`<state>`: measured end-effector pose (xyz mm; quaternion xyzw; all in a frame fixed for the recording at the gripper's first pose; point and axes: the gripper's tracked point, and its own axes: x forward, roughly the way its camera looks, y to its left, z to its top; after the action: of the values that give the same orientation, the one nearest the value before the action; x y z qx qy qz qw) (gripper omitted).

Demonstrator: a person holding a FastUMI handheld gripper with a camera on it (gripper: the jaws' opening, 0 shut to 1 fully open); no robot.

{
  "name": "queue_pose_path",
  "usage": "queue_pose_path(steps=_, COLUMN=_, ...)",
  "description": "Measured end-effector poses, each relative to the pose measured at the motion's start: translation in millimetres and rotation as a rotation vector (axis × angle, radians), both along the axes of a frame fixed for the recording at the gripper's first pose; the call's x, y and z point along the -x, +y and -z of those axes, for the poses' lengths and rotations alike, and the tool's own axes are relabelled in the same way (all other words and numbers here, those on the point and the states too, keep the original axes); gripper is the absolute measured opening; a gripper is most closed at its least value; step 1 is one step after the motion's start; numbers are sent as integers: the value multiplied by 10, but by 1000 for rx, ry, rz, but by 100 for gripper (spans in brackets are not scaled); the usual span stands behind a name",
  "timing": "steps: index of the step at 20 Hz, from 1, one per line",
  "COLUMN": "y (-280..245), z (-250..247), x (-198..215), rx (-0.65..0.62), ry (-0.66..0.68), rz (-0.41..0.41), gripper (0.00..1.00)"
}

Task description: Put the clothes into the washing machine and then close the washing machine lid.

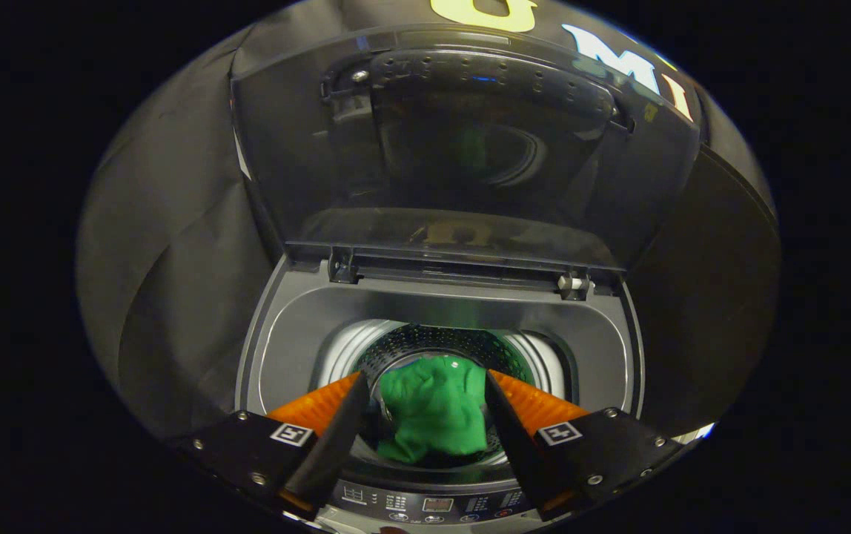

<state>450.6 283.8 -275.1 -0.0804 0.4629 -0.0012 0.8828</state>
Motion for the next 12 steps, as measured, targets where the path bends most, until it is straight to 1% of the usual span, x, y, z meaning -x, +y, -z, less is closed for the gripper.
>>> queue_pose_path(steps=1, y=30, z=-10, x=2, rx=-3, ry=2, rz=-4, gripper=96)
queue_pose_path(steps=5, y=53, z=-197, x=-33, rx=2, ry=-37, rz=-8, gripper=96)
queue_pose_path(steps=8, y=73, z=-504, x=-150, rx=-5, ry=-134, rz=-15, gripper=96)
queue_pose_path(steps=12, y=59, z=-941, x=-280, rx=-23, ry=-256, rz=9, gripper=96)
